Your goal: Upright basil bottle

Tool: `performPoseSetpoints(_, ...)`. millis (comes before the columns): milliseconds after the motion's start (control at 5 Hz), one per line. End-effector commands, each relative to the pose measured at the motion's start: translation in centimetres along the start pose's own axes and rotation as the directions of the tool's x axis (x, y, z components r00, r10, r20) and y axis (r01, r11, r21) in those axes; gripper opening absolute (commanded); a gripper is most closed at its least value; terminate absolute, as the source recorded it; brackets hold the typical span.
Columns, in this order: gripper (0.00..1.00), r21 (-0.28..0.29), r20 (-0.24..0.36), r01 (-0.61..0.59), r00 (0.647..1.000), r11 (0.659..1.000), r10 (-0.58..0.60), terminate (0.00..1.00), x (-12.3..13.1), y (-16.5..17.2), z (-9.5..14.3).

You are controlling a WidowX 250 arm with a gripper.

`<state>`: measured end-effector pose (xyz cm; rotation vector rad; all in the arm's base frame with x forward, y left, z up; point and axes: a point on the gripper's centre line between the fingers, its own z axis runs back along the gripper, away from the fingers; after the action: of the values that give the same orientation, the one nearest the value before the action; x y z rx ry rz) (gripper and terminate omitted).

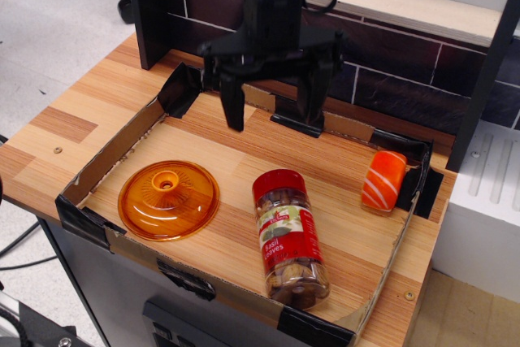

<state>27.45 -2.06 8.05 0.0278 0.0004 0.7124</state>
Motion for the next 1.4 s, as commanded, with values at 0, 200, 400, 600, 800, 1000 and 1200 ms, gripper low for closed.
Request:
performPoseSetpoints(0, 1.0, -0.04, 0.021, 0.009, 1.0, 0.999, -0.008, 0.0, -0.1, -1.1, -2.1)
performPoseSetpoints(200, 1.0, -0.029, -0.013, -0.007, 1.0, 1.0, 0.006, 0.0, -0.5, -1.4, -2.3)
performPoseSetpoints(400, 1.0, -0.015, -0.01, 0.001, 1.0, 1.0, -0.001, 0.0, -0.7, -1.5, -2.5)
performPoseSetpoints(600, 1.0, -0.006, 0.007, 0.0, 1.0, 1.0, 0.0, 0.0, -1.0, -1.3, -2.9)
performPoseSetpoints(800, 1.0, -0.004, 0.055, 0.004, 0.999, 1.0, -0.004, 0.0, -0.9, -1.2, -3.7)
performPoseSetpoints(1000, 1.0, 0.008, 0.046, 0.011, 0.999, 1.0, -0.011, 0.0, -1.0, -1.0, -4.4)
performPoseSetpoints(1200, 1.0, 0.007, 0.051, 0.013, 0.999, 1.0, -0.013, 0.0, -1.0, -0.9, -4.6)
